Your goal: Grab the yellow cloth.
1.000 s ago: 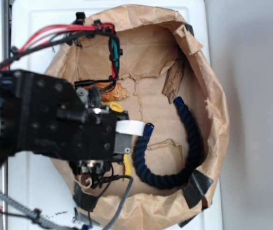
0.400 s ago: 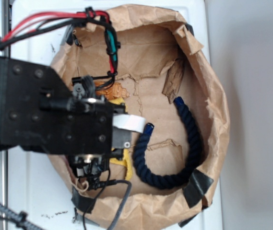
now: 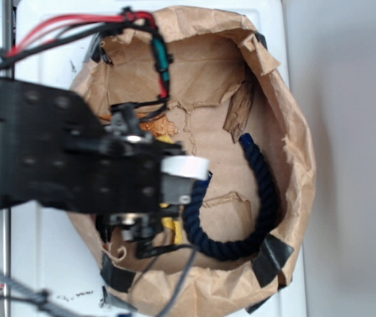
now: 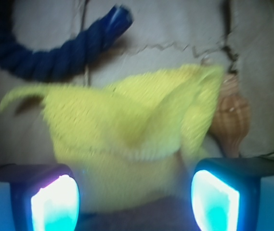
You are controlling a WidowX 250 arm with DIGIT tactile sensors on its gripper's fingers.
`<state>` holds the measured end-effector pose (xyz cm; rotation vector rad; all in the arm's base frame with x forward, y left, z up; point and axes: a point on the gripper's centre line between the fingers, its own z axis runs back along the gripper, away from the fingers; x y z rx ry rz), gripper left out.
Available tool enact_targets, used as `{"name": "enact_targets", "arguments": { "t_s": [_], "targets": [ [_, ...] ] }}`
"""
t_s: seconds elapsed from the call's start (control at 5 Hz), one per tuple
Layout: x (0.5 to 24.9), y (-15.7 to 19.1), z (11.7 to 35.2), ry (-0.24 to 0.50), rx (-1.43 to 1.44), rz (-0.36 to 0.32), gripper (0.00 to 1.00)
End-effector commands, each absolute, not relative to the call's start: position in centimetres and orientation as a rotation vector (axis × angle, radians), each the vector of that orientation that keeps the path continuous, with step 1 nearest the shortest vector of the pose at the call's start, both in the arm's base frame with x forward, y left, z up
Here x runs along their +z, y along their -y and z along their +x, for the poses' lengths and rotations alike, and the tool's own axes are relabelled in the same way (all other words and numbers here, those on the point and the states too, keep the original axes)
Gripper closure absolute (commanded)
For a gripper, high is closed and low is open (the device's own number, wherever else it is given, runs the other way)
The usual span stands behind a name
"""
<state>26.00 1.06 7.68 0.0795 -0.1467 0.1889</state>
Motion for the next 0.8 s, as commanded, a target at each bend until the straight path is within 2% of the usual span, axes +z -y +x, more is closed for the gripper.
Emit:
{"name": "enact_targets", "arguments": {
  "t_s": [0.0, 0.2, 0.6],
  "targets": [
    [5.8, -0.5, 29.6, 0.185, 0.229, 0.138, 1.00],
    [5.0, -0.3, 30.0, 0.191, 0.237, 0.169, 1.00],
    [6.2, -0.6, 29.2, 0.221, 0.225, 0.153, 1.00]
  ]
}}
